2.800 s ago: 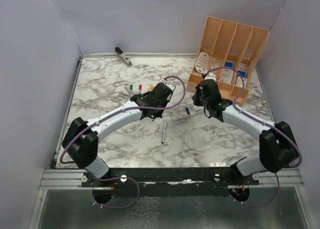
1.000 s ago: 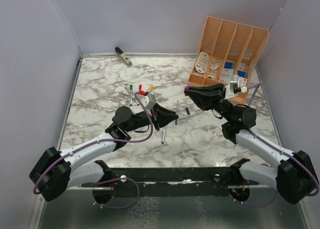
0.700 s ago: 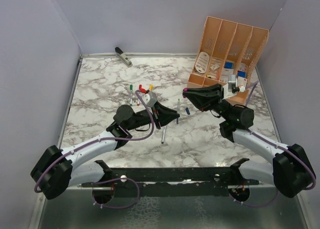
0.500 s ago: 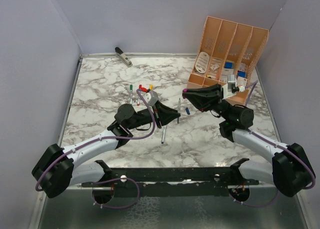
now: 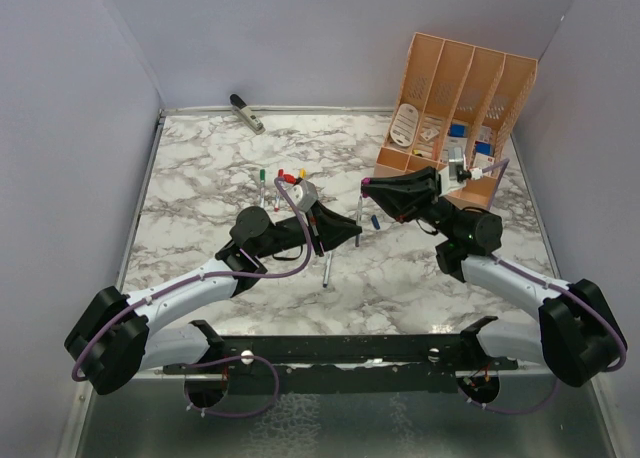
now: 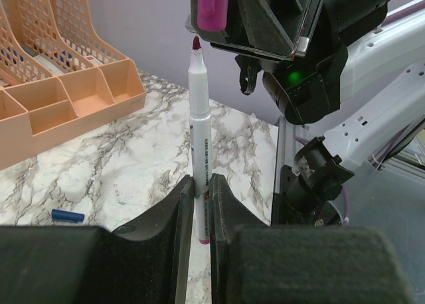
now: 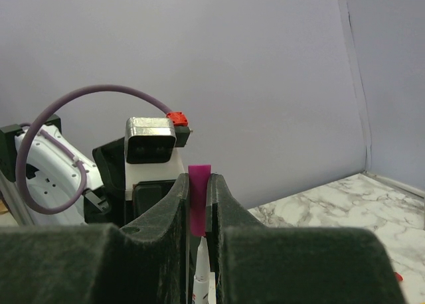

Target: Insert the pens into the pen caps

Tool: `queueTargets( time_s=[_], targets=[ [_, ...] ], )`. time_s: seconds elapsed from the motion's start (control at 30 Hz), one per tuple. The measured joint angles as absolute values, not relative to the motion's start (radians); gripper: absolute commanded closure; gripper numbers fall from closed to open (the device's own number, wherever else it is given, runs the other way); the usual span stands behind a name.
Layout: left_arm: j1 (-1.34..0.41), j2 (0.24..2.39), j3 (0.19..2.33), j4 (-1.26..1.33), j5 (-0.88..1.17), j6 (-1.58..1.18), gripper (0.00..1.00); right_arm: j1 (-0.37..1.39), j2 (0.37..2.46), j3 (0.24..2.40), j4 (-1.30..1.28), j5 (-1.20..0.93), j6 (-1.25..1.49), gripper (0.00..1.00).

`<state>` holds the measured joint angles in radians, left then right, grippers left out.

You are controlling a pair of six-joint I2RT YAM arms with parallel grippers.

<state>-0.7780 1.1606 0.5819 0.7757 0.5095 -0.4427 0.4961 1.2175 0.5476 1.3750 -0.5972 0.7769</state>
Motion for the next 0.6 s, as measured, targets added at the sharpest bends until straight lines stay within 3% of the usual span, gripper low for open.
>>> queueTargets(
  time_s=[0.6],
  targets=[
    [-0.778, 1.164, 0.582, 0.776, 0.513, -0.439, 1.0, 0.496, 1.242, 0.548, 1.389, -0.597, 0.798, 0.98]
  ],
)
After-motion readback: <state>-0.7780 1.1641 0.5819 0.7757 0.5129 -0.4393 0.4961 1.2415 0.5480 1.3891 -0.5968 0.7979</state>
